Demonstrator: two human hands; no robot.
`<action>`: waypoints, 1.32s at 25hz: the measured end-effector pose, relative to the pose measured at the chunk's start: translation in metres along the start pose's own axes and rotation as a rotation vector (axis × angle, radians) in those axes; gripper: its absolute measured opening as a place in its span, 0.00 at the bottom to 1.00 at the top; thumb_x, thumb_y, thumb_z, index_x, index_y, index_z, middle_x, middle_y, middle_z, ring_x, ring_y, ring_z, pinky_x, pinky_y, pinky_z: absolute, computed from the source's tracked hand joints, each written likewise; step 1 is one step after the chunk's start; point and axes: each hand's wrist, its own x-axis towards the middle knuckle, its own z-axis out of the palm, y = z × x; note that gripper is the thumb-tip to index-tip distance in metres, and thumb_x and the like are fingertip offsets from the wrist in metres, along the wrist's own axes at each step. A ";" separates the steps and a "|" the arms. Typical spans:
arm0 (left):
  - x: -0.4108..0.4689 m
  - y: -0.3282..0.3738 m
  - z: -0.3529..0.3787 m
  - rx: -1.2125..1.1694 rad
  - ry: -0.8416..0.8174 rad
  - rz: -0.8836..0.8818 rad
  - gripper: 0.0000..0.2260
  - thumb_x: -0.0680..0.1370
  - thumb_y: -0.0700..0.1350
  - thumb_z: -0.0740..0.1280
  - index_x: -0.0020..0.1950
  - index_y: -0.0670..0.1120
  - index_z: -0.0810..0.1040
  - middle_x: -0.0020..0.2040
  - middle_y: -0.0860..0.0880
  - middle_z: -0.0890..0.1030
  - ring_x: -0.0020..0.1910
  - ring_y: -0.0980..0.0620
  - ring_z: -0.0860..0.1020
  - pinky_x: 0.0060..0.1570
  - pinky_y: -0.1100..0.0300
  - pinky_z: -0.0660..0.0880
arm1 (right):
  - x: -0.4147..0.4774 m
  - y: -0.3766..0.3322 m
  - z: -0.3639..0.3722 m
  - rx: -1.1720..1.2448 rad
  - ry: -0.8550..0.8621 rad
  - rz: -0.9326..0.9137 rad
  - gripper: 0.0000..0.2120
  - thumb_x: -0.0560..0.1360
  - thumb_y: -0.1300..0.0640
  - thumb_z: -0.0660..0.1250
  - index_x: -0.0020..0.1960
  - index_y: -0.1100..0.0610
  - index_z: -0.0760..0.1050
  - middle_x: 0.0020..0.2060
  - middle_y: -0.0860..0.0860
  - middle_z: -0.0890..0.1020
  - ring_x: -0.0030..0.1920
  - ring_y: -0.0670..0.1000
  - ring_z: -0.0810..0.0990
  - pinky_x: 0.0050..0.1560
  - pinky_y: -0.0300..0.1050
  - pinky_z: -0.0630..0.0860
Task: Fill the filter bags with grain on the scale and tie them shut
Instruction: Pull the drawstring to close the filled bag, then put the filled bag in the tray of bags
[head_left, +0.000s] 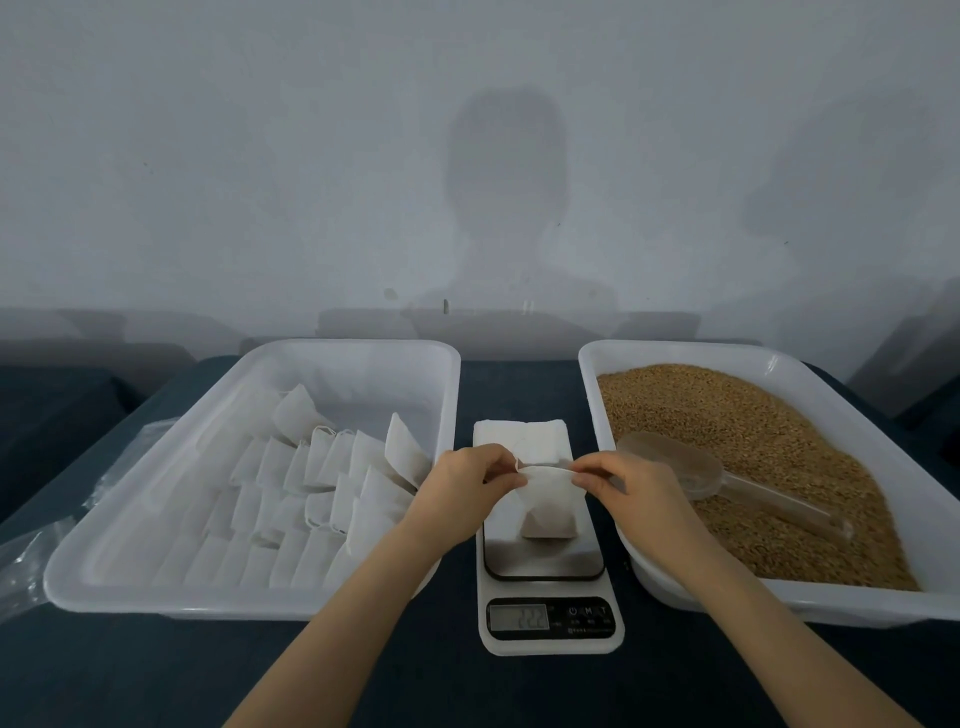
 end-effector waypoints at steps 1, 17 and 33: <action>0.000 0.000 0.000 -0.001 0.000 0.000 0.08 0.77 0.50 0.68 0.51 0.47 0.81 0.40 0.59 0.77 0.39 0.61 0.76 0.42 0.73 0.70 | 0.000 0.000 0.000 0.004 0.000 0.002 0.08 0.74 0.55 0.69 0.52 0.52 0.81 0.42 0.40 0.80 0.46 0.34 0.77 0.48 0.25 0.70; 0.003 0.027 0.001 0.157 -0.226 0.053 0.40 0.69 0.57 0.75 0.75 0.54 0.59 0.73 0.54 0.67 0.70 0.53 0.66 0.69 0.54 0.67 | -0.005 -0.015 -0.002 -0.004 -0.036 -0.151 0.08 0.74 0.59 0.69 0.45 0.46 0.79 0.39 0.36 0.80 0.44 0.36 0.78 0.44 0.26 0.70; 0.074 -0.099 -0.152 0.332 0.263 -0.409 0.17 0.79 0.50 0.62 0.33 0.42 0.75 0.38 0.38 0.80 0.42 0.42 0.79 0.37 0.55 0.64 | 0.017 -0.015 -0.026 0.303 -0.180 0.268 0.13 0.76 0.72 0.59 0.47 0.54 0.74 0.38 0.55 0.81 0.30 0.41 0.80 0.36 0.31 0.76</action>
